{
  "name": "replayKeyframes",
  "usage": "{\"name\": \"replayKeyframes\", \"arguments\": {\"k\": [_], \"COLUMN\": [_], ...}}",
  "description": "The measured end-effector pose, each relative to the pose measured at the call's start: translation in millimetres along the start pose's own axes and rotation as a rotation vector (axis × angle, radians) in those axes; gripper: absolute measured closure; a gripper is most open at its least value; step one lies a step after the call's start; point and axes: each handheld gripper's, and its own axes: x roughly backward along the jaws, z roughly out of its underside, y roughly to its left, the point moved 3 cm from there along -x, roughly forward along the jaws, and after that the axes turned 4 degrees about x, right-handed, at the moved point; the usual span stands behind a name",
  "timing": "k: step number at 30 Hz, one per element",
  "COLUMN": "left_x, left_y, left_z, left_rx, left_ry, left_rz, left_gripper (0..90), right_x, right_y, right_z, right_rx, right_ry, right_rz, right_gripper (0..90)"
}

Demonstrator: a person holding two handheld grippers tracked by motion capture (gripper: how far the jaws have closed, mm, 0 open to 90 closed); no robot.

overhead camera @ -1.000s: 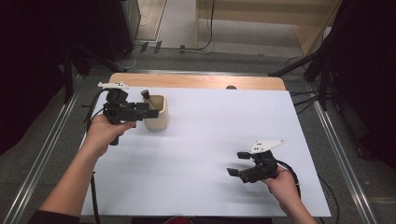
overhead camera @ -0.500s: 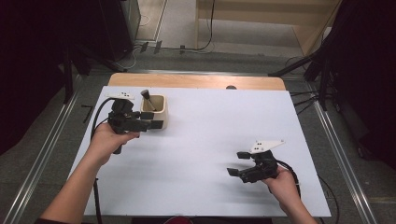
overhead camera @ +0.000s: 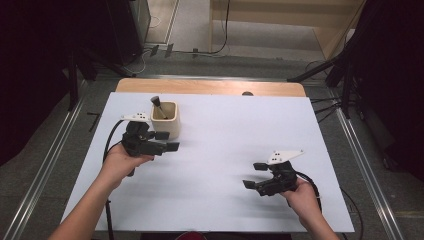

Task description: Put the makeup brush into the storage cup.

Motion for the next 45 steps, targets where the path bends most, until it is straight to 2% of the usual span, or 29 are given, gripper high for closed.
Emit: {"name": "replayKeyframes", "arguments": {"k": [10,19,23,26,29,35,36,41,45], "left_x": [-4.8,-4.7,-4.9,-4.7,-4.3,-2.7,-1.8,1.1,3.3], "left_y": [-0.6,-2.2,-3.7,-6.7,-8.2,-9.6,-9.0,-8.1,-7.9], "left_z": [16.4,33.7,38.1,43.9,46.5,53.3,55.4,60.2,64.8], "left_rx": [0.005,-0.012,-0.029,-0.058,-0.063,-0.094,-0.103,-0.096,-0.105], "left_ry": [0.025,0.045,0.048,0.059,0.062,0.073,0.078,0.071,0.068], "left_rz": [0.011,0.011,0.009,0.009,0.012,-0.008,-0.027,-0.029,-0.035], "left_gripper": [29.3,29.2,28.2,27.5,27.3,26.8,26.9,26.8,26.3], "right_x": [0.2,0.3,0.6,0.5,0.6,0.6,0.5,0.5,0.6], "right_y": [0.0,0.3,0.3,0.0,0.0,-0.1,-0.1,-0.4,-0.9], "right_z": [-0.2,-0.6,-0.7,-0.8,-0.8,-0.9,-1.0,-1.1,-1.1], "right_rx": [-0.002,-0.004,-0.008,-0.008,-0.009,-0.012,-0.012,-0.01,-0.009], "right_ry": [-0.002,-0.004,-0.003,-0.005,-0.005,-0.004,-0.004,-0.006,-0.006], "right_rz": [-0.002,-0.003,-0.003,-0.005,-0.004,-0.005,-0.005,-0.005,-0.005], "right_gripper": [21.1,21.1,21.1,21.1,21.1,21.1,21.1,21.1,21.1]}}
